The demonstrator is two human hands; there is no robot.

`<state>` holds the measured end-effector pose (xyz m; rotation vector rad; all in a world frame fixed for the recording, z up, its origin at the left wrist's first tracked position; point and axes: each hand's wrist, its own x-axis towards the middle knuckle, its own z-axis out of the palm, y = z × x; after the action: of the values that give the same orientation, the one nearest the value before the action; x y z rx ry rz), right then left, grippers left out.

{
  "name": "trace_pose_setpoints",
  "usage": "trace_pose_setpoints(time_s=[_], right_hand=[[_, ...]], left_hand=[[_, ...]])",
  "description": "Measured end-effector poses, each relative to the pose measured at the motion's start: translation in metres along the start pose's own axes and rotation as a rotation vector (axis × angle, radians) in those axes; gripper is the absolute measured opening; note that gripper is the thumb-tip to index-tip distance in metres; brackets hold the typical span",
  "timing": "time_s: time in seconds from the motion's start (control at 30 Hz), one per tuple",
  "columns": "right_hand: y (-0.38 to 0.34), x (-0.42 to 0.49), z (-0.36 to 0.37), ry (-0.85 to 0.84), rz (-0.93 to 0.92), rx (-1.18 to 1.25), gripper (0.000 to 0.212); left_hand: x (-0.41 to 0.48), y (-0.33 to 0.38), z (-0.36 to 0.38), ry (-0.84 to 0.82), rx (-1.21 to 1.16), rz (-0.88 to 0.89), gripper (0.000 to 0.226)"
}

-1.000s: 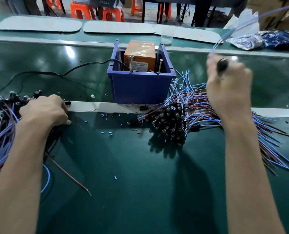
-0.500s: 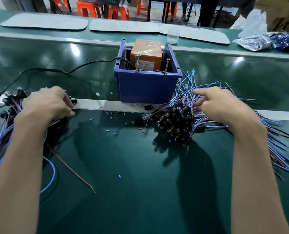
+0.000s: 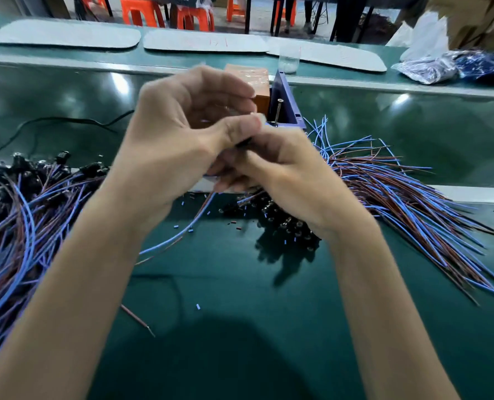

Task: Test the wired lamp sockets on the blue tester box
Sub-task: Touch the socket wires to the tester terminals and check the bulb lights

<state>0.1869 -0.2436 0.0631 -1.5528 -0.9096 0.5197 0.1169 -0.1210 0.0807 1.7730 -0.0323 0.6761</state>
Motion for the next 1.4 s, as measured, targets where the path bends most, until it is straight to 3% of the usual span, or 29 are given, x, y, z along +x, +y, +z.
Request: trace_pose_setpoints(time_s=[0.1, 0.17, 0.23, 0.3, 0.37, 0.43, 0.53, 0.63, 0.7, 0.8, 0.93, 1.0, 1.13, 1.4], right_hand=[[-0.003, 0.001, -0.009, 0.23, -0.024, 0.176, 0.012], [-0.004, 0.0, -0.017, 0.38, -0.074, 0.117, 0.013], [-0.005, 0.0, -0.022, 0.479, -0.102, 0.069, 0.014], [-0.008, -0.001, -0.025, 0.53, -0.12, 0.089, 0.014], [-0.011, -0.002, -0.026, 0.528, -0.14, 0.113, 0.016], [-0.013, -0.004, -0.028, 0.514, -0.134, 0.138, 0.018], [-0.018, -0.008, -0.034, 0.512, -0.103, 0.225, 0.022], [-0.019, -0.011, -0.042, 0.559, -0.077, 0.29, 0.025], [-0.018, -0.012, -0.047, 0.582, -0.065, 0.306, 0.026], [-0.015, -0.012, -0.051, 0.593, -0.058, 0.285, 0.022], [-0.009, -0.009, -0.048, 0.604, -0.016, 0.212, 0.018], [-0.004, -0.008, -0.047, 0.535, 0.023, 0.198, 0.017], [0.002, -0.007, -0.044, 0.4, 0.115, 0.142, 0.013], [0.009, -0.004, -0.041, 0.413, 0.187, 0.032, 0.011]], left_hand=[[-0.001, 0.005, 0.006, 0.041, -0.186, -0.054, 0.006], [0.0, 0.006, 0.006, -0.063, -0.258, -0.208, 0.029], [0.001, 0.005, 0.01, -0.25, -0.246, -0.487, 0.061], [0.001, -0.001, 0.018, -0.29, -0.402, -0.749, 0.079], [0.002, -0.006, 0.026, -0.107, -0.775, -0.897, 0.078], [0.003, -0.01, 0.028, 0.167, -1.075, -0.936, 0.068], [0.006, -0.017, 0.02, 0.54, -1.156, -0.87, 0.047], [0.008, -0.019, 0.007, 0.703, -1.213, -0.743, 0.043], [0.01, -0.018, 0.003, 0.684, -1.188, -0.661, 0.04], [0.011, -0.016, 0.009, 0.479, -1.014, -0.588, 0.037], [0.003, -0.018, 0.031, 0.125, -0.49, -0.507, 0.035], [-0.002, -0.021, 0.042, 0.023, -0.328, -0.492, 0.035], [-0.007, -0.027, 0.053, -0.072, -0.225, -0.489, 0.034], [-0.007, -0.031, 0.049, -0.075, -0.163, -0.474, 0.032]])
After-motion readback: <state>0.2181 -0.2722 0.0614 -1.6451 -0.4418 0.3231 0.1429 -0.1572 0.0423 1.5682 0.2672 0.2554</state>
